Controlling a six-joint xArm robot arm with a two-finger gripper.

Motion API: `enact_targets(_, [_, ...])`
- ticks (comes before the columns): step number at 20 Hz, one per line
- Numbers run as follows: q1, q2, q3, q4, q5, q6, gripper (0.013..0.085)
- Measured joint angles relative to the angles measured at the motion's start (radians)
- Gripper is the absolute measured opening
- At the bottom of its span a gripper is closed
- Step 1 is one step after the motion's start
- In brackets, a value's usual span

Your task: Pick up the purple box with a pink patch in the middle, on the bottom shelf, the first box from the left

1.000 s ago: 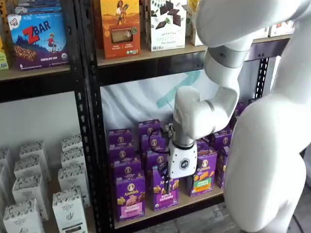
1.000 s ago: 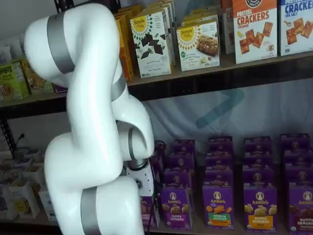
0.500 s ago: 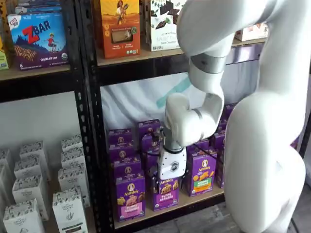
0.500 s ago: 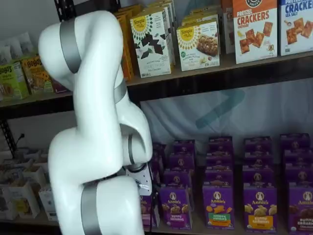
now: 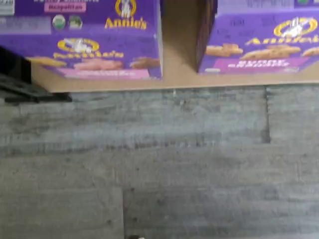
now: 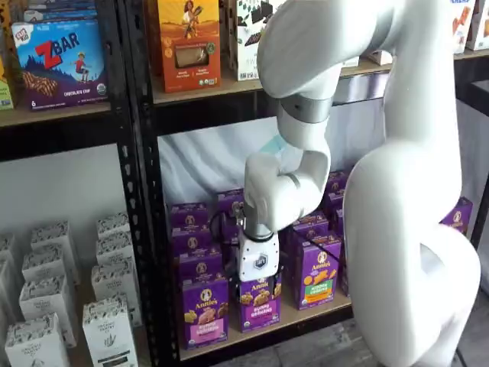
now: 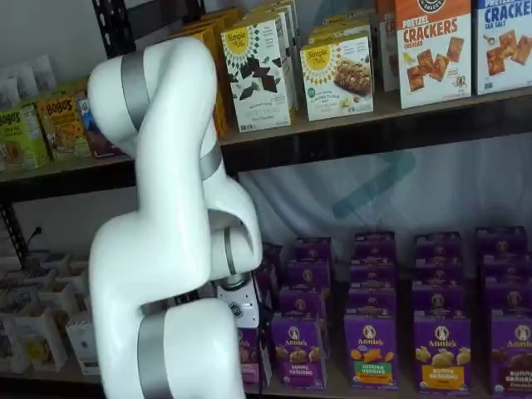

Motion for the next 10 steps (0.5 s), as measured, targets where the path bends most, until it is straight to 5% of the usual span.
enact_targets(4, [-0.019, 0.058, -0.083, 0.013, 0.005, -0.031, 0.0850])
enact_targets(6, [-0.034, 0.088, -0.125, -0.042, 0.007, 0.007, 0.0850])
enact_targets(10, [-0.043, 0.145, -0.203, -0.032, 0.021, -0.012, 0.0850])
